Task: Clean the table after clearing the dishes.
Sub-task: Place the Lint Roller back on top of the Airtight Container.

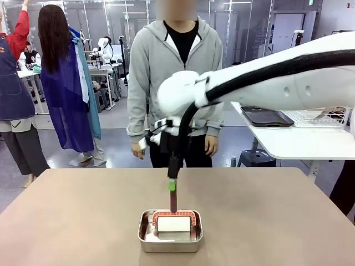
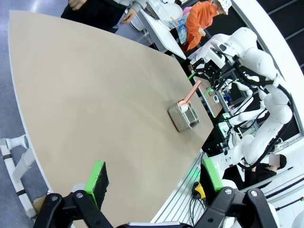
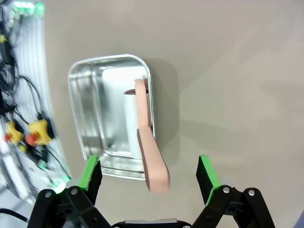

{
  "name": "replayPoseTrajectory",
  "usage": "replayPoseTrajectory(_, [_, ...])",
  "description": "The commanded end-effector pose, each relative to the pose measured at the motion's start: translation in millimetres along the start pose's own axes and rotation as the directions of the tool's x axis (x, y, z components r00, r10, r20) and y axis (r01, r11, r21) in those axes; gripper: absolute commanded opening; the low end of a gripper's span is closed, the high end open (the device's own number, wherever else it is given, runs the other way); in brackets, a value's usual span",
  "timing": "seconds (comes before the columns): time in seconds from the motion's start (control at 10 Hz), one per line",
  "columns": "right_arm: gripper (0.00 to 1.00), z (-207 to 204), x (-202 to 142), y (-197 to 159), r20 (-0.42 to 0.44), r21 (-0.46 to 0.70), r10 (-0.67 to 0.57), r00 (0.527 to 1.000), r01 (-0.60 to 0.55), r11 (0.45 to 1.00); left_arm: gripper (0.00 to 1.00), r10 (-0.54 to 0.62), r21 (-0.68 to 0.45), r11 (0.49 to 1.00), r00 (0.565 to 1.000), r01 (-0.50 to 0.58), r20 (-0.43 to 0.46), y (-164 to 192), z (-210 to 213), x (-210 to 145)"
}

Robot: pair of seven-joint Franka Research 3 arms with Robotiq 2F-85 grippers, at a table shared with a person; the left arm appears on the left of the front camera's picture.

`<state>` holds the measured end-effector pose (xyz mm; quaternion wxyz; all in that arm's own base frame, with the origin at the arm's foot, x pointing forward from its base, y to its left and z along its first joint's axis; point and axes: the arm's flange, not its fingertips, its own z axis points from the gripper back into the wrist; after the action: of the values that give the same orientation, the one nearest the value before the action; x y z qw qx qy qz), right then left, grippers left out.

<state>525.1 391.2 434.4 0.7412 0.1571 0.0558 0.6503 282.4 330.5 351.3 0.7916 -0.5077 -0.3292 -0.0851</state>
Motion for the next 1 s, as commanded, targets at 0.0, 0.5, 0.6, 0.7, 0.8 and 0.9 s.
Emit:
replayPoseTrajectory(0.0, [1.00,48,-62,-21,0.322,0.183,-0.279,0.905,0.230,0.956,0.99,-0.003,0.001,1.000,1.000,0.003,-0.011,-5,1,-2])
replayPoseTrajectory(0.5, [1.00,54,-236,-3,0.646,0.617,-0.685,0.337,0.299,0.728,0.99,-0.003,0.001,1.000,1.000,0.003,-0.011,-5,1,-2])
replayPoseTrajectory(0.6, [1.00,48,-260,11,0.667,0.648,-0.710,0.225,0.294,0.702,0.99,-0.003,0.001,1.000,1.000,0.003,-0.011,-5,1,-2])
replayPoseTrajectory(0.7, [1.00,43,-291,23,0.674,0.682,-0.729,0.119,0.279,0.676,0.99,-0.003,0.001,1.000,1.000,0.003,-0.011,-5,1,-2])
replayPoseTrajectory(0.8, [1.00,40,-332,25,0.681,0.701,-0.732,0.011,0.281,0.656,0.99,-0.003,0.001,1.000,1.000,0.003,-0.011,-5,1,-2])
replayPoseTrajectory(0.9, [1.00,40,-377,21,0.671,0.716,-0.740,-0.035,0.289,0.636,0.99,-0.003,0.001,1.000,1.000,0.003,-0.011,-5,1,-2])
